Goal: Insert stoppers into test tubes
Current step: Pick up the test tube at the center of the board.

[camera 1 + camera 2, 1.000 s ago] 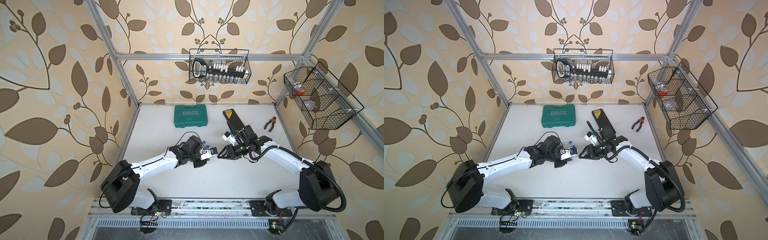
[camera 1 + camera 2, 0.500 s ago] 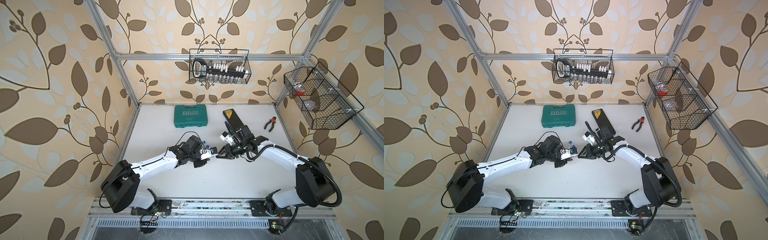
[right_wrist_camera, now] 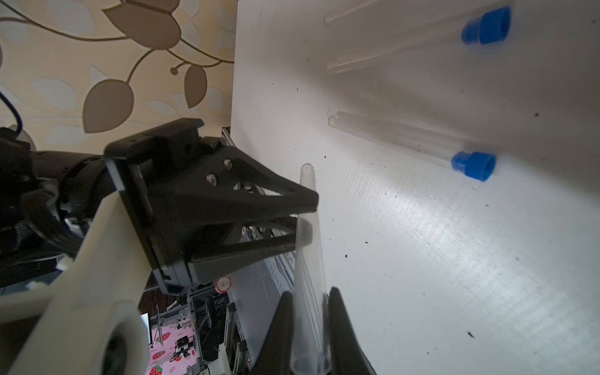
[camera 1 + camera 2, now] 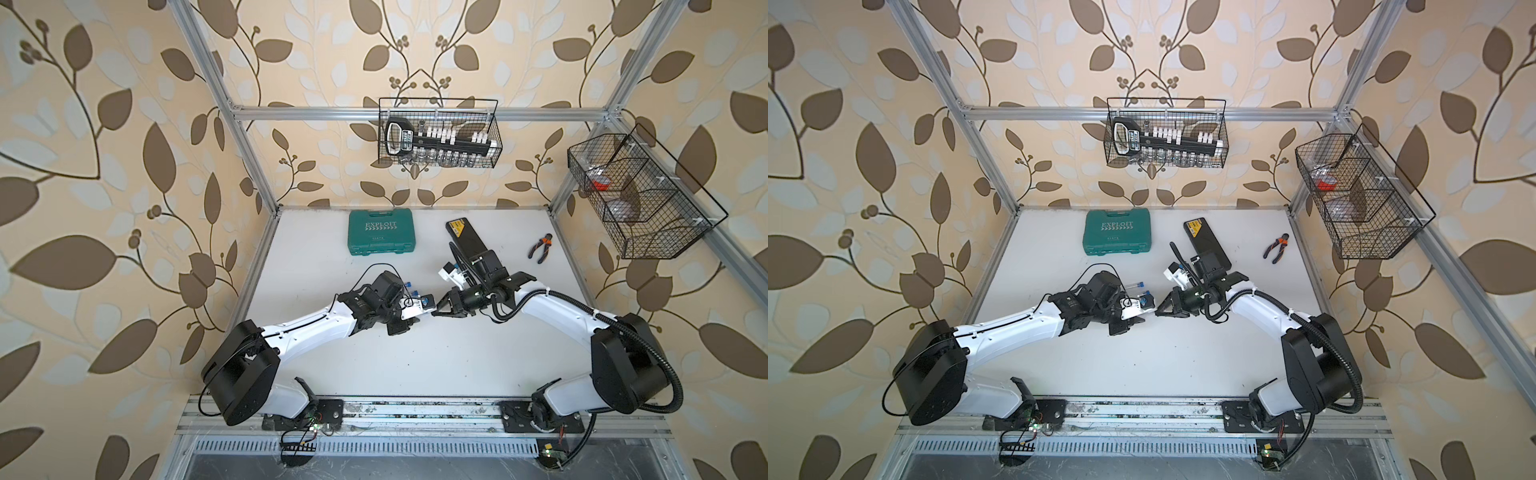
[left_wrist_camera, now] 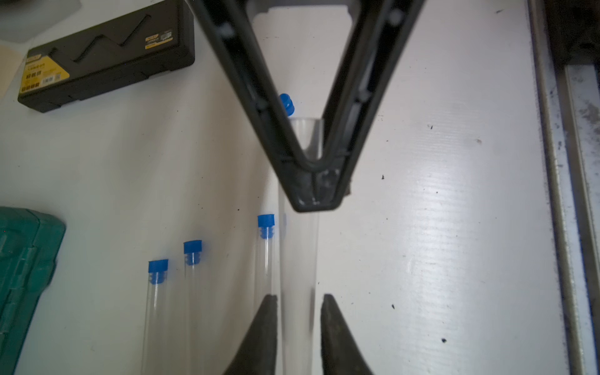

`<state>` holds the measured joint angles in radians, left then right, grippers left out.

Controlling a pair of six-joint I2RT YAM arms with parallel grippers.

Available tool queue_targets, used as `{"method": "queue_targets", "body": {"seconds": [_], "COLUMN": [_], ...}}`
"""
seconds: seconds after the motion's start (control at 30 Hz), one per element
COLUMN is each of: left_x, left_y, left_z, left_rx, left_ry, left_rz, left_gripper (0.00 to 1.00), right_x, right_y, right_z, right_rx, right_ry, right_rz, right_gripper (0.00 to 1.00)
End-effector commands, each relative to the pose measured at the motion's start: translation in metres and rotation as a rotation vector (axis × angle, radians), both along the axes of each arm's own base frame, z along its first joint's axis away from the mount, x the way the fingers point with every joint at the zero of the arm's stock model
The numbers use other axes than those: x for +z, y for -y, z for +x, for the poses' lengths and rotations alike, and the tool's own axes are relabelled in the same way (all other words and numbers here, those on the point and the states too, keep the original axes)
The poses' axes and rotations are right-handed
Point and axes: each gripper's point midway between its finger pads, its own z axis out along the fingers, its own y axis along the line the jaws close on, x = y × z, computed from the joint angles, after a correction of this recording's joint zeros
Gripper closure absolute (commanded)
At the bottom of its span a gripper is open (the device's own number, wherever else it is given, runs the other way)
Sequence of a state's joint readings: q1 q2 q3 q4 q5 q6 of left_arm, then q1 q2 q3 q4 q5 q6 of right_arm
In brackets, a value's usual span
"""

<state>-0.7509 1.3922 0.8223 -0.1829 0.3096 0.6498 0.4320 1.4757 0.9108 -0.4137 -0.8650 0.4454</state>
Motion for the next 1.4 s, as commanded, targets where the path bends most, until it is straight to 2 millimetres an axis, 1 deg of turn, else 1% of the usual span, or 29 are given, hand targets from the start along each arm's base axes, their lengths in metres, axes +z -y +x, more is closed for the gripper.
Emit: {"method": "queue_targets", "body": {"seconds": [0.0, 0.1, 0.43, 0.73, 0.83, 0.9, 0.93, 0.97, 1.03, 1.07, 1.13, 1.17, 1.2, 1.27, 1.33, 1.37], "left_x": [0.01, 0.007, 0.002, 0.002, 0.003, 0.004, 0.004, 0.006, 0.008, 0.009, 0.012, 0.012, 0.013, 0.013, 0.015, 0.014], "left_y": [0.0, -0.001, -0.004, -0.006, -0.006, -0.006, -0.006, -0.006, -0.006, -0.006, -0.006, -0.007, -0.008, -0.011, -0.016, -0.02], "left_z": [0.007, 0.006, 0.004, 0.004, 0.004, 0.004, 0.004, 0.004, 0.004, 0.004, 0.006, 0.008, 0.011, 0.018, 0.029, 0.033], "left_rx": [0.009, 0.016, 0.018, 0.013, 0.012, 0.009, 0.01, 0.009, 0.007, 0.01, 0.022, 0.036, 0.051, 0.116, 0.195, 0.227], "left_ry": [0.026, 0.021, 0.015, 0.022, 0.027, 0.029, 0.029, 0.031, 0.036, 0.037, 0.043, 0.044, 0.044, 0.027, -0.013, -0.03], "left_rz": [-0.028, -0.028, -0.018, -0.013, -0.017, -0.019, -0.019, -0.02, -0.021, -0.022, -0.027, -0.029, -0.031, -0.046, -0.077, -0.09], "left_gripper": [0.64, 0.63, 0.68, 0.8, 0.85, 0.91, 0.93, 0.96, 1.0, 1.0, 1.0, 1.0, 1.0, 1.0, 1.0, 1.0], "right_x": [0.005, 0.008, 0.012, 0.01, 0.01, 0.009, 0.01, 0.011, 0.015, 0.019, 0.029, 0.033, 0.034, 0.029, 0.015, 0.004], "right_y": [-0.005, -0.006, -0.009, -0.009, -0.009, -0.008, -0.008, -0.008, -0.007, -0.005, 0.003, 0.014, 0.027, 0.063, 0.1, 0.12], "right_z": [-0.003, -0.007, -0.011, -0.011, -0.012, -0.012, -0.012, -0.012, -0.009, -0.006, 0.004, 0.014, 0.023, 0.044, 0.06, 0.064], "right_rx": [0.035, 0.047, 0.065, 0.067, 0.069, 0.067, 0.069, 0.069, 0.061, 0.055, 0.016, -0.035, -0.088, -0.226, -0.339, -0.381], "right_ry": [-0.001, -0.001, -0.017, -0.025, -0.026, -0.027, -0.024, -0.015, 0.01, 0.032, 0.095, 0.131, 0.163, 0.223, 0.291, 0.293], "right_rz": [0.034, 0.051, 0.087, 0.089, 0.088, 0.086, 0.085, 0.082, 0.077, 0.073, 0.058, 0.036, 0.009, -0.111, -0.311, -0.443], "right_gripper": [1.0, 1.0, 1.0, 1.0, 1.0, 1.0, 0.98, 0.94, 0.79, 0.7, 0.59, 0.56, 0.56, 0.54, 0.5, 0.49]}}
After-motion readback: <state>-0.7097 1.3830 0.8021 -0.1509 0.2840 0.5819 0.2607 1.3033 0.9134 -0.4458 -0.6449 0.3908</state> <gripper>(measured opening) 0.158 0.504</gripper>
